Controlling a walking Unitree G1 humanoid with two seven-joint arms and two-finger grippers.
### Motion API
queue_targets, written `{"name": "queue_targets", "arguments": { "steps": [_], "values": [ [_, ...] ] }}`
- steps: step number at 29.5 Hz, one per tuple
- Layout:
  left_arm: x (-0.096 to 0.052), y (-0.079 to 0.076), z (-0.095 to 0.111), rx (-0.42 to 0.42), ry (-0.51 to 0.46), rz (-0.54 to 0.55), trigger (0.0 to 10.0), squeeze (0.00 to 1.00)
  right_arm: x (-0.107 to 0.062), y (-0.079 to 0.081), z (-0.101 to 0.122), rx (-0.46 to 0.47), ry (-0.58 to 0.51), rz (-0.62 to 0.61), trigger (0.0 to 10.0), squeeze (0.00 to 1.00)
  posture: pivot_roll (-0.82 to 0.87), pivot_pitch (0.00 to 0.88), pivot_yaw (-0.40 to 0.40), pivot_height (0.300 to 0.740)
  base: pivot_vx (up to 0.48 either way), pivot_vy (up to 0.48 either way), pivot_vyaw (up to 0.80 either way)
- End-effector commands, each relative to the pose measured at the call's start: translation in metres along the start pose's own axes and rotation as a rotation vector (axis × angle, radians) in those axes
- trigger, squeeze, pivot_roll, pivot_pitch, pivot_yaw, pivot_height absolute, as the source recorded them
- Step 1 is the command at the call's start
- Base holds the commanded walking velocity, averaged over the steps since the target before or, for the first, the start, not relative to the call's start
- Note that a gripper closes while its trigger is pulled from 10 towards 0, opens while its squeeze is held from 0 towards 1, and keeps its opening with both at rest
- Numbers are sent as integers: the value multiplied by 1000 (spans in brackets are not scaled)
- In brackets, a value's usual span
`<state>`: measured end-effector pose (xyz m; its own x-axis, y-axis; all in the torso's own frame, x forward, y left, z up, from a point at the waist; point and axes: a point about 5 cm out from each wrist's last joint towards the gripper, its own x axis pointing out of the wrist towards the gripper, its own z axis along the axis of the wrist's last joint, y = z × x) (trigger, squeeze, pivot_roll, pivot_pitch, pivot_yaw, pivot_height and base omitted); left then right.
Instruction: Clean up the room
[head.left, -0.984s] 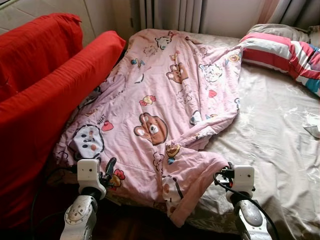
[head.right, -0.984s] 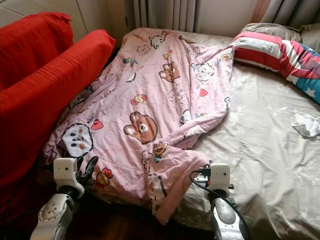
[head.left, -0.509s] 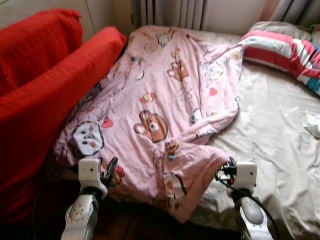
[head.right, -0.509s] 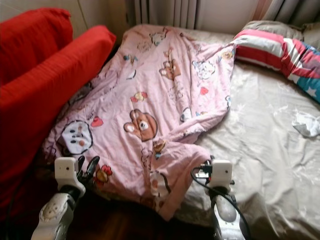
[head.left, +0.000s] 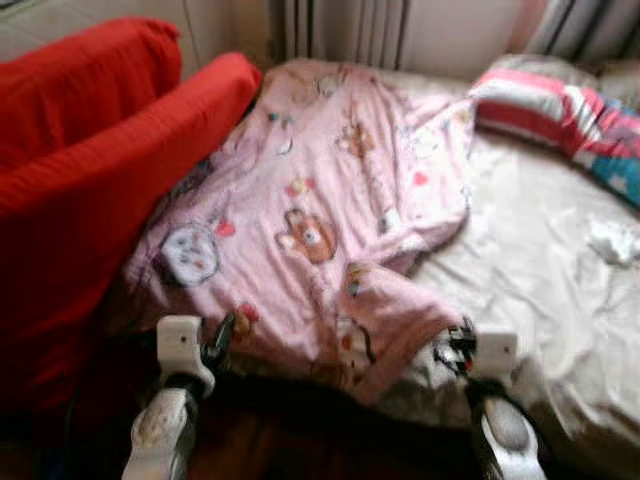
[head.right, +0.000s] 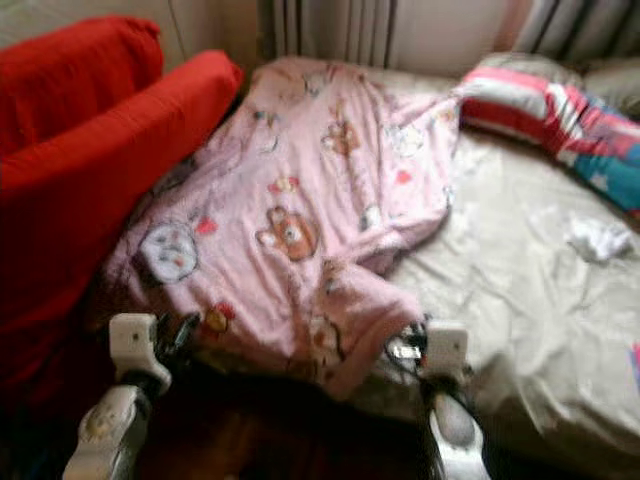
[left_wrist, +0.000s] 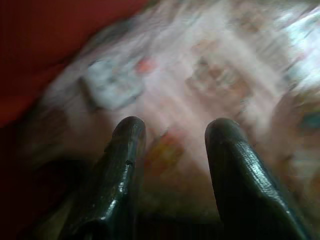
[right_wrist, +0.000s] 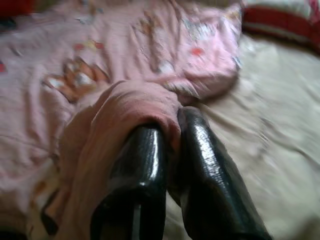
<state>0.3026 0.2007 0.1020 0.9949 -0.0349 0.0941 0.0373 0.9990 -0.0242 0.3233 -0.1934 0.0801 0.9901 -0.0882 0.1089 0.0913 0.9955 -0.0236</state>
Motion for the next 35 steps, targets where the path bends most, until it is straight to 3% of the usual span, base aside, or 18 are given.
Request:
{"name": "queue_targets", "arguments": {
  "steps": [1,5,6,10,15,16,17,19,20,21,25,28,30,31,34,35],
  "values": [
    [-6,1,-9,4,47,11,10000,0,-7,-8,0,-35,-33,-55,10000,0,102,253,-10,740,0,0,0],
    [-6,2,-9,2,46,14,10000,0,-3,-11,17,-125,-133,-79,10000,0,101,254,-9,740,0,0,0],
    [-5,2,-9,2,47,13,10000,0,-1,-16,26,-192,-178,-115,10000,0,101,254,-9,740,0,0,0],
    [-5,2,-10,3,48,13,10000,0,1,-34,39,-266,-224,-266,10000,0,101,254,-9,740,0,0,0],
    [-5,1,-10,6,50,11,10000,0,1,-55,70,-533,-333,-437,10000,0,97,251,-9,740,0,0,0],
    [-5,1,-10,6,50,11,10000,0,1,-55,70,-533,-333,-437,10000,0,97,251,-9,740,0,0,0],
    [-5,1,-10,6,50,11,10000,0,-2,-57,81,-615,-392,-471,10000,0,97,251,-9,740,0,0,0],
    [-5,1,-10,6,50,11,10000,0,-3,-57,85,-637,-412,-480,10000,0,97,251,-9,740,0,0,0],
    [-5,1,-10,7,50,11,10000,0,-8,-53,95,-716,-465,-501,10000,0,95,250,-10,740,0,0,0],
    [-5,1,-10,7,51,11,10000,0,-14,-46,104,-787,-526,-488,10000,0,95,250,-10,740,0,0,0],
    [-5,1,-11,8,53,9,10000,0,-29,-23,110,-871,-607,-372,10000,0,90,249,-10,740,0,0,0],
    [-5,0,-11,8,53,6,10000,0,-36,-15,94,-851,-528,-311,10000,0,86,246,-12,740,0,0,0],
    [-4,-2,-11,6,53,3,10000,0,-46,-16,68,-795,-378,-299,10000,0,87,243,-13,740,0,0,0],
    [-3,-2,-11,6,53,2,10000,0,-49,-19,58,-761,-303,-307,10000,0,87,243,-13,740,0,0,0],
    [-3,-2,-11,5,53,-1,10000,0,-65,-48,16,-532,63,-496,10000,0,90,239,-14,740,0,0,0],
    [-3,-2,-11,5,53,-1,10000,0,-65,-48,16,-532,63,-496,10000,0,90,239,-14,740,0,0,0]
  ]
}}
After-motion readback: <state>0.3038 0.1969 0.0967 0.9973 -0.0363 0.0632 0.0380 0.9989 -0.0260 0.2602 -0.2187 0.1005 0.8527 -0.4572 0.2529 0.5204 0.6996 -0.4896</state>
